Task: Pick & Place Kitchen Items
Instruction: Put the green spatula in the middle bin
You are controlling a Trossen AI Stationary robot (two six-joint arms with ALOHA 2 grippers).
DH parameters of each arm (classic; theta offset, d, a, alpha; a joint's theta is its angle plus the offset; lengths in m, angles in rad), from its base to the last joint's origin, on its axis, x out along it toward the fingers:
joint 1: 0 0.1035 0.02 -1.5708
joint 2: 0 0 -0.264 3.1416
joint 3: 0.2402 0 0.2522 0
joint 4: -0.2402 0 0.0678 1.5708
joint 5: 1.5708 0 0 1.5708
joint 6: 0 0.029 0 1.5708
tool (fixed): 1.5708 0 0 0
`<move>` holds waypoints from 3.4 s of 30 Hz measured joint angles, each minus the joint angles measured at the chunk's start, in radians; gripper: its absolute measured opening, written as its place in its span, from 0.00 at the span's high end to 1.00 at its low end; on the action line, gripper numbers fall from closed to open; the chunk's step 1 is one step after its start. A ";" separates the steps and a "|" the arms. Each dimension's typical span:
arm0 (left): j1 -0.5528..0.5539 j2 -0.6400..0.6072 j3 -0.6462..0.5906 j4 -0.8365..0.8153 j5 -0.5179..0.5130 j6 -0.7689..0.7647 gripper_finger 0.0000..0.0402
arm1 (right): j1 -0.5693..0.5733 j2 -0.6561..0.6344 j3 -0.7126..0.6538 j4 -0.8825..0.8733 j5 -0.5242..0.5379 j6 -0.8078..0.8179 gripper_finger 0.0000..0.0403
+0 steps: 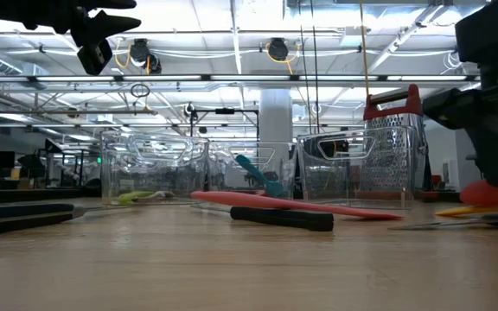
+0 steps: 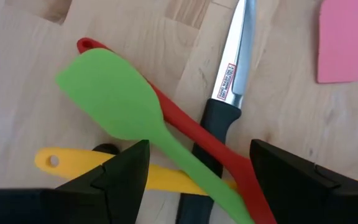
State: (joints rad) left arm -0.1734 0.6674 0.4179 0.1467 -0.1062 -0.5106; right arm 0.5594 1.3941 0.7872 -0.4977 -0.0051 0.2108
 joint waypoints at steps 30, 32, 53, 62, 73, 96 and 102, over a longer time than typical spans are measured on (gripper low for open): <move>0.005 0.000 0.000 -0.002 -0.035 -0.025 0.74 | 0.032 0.000 -0.048 0.024 0.003 -0.074 0.45; 0.005 0.000 0.000 -0.002 -0.035 -0.026 0.74 | 0.032 0.000 -0.048 0.024 0.003 -0.074 0.49; 0.005 0.000 0.000 -0.002 -0.035 -0.031 0.74 | 0.032 0.000 -0.049 0.063 0.003 -0.074 0.70; 0.005 0.000 0.000 -0.002 -0.035 -0.030 0.74 | 0.032 0.000 -0.049 0.068 0.002 -0.074 0.73; 0.005 0.000 0.000 -0.001 -0.034 -0.030 0.74 | 0.032 0.000 -0.049 0.068 -0.001 -0.074 0.79; 0.005 0.000 0.000 -0.002 -0.034 -0.029 0.74 | 0.031 -0.002 -0.048 0.069 -0.051 -0.066 0.93; 0.005 0.000 0.000 -0.001 -0.034 -0.029 0.74 | 0.031 -0.002 -0.048 0.067 -0.050 -0.031 0.85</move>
State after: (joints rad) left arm -0.1684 0.6674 0.4179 0.1455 -0.1406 -0.5400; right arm 0.5907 1.3926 0.7387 -0.4305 -0.0551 0.1795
